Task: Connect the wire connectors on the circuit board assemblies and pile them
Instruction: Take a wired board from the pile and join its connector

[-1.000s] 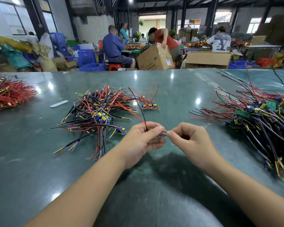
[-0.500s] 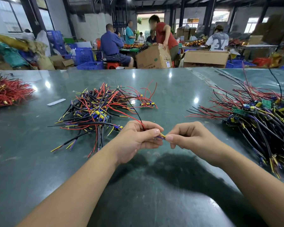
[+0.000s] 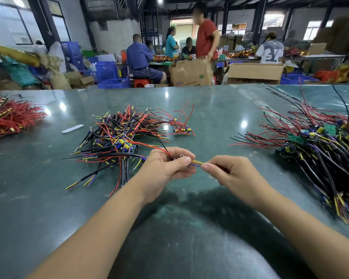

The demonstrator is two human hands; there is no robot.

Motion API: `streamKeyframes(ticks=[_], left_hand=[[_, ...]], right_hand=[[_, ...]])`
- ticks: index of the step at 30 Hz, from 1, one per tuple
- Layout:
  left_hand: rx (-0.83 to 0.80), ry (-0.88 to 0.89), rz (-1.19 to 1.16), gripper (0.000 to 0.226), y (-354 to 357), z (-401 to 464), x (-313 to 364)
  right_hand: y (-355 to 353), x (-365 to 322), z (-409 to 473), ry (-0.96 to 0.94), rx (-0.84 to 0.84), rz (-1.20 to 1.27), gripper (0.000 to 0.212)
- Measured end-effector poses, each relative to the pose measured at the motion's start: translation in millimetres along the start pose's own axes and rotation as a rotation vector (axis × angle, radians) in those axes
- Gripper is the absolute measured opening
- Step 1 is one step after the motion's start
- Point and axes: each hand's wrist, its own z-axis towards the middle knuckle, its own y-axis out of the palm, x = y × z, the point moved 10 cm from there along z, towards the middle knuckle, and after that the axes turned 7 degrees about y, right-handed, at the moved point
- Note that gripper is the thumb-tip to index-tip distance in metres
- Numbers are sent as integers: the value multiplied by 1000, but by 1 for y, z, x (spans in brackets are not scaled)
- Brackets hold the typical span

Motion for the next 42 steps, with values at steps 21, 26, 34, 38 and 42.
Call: streamKeyframes(ticks=[21,26,34,38,42], left_hand=[[199,-82,-19,15,-28,5,-13],[230,-109,-107,15,-31,5,-16],[273,-139,-169,14,-34,6,-21],[344,-85,-76,14,-41,4,-19],[382,-37,37,10,-41,3,-17]], right_hand=[[-16,23,8,74,172,-544,57],[-24,11,5,7,250,-339,55],[-26,-3,0,-129,265,-181,58],[-19,18,8,78,198,-766,73],[-7,-7,-1,-80,217,-767,68]])
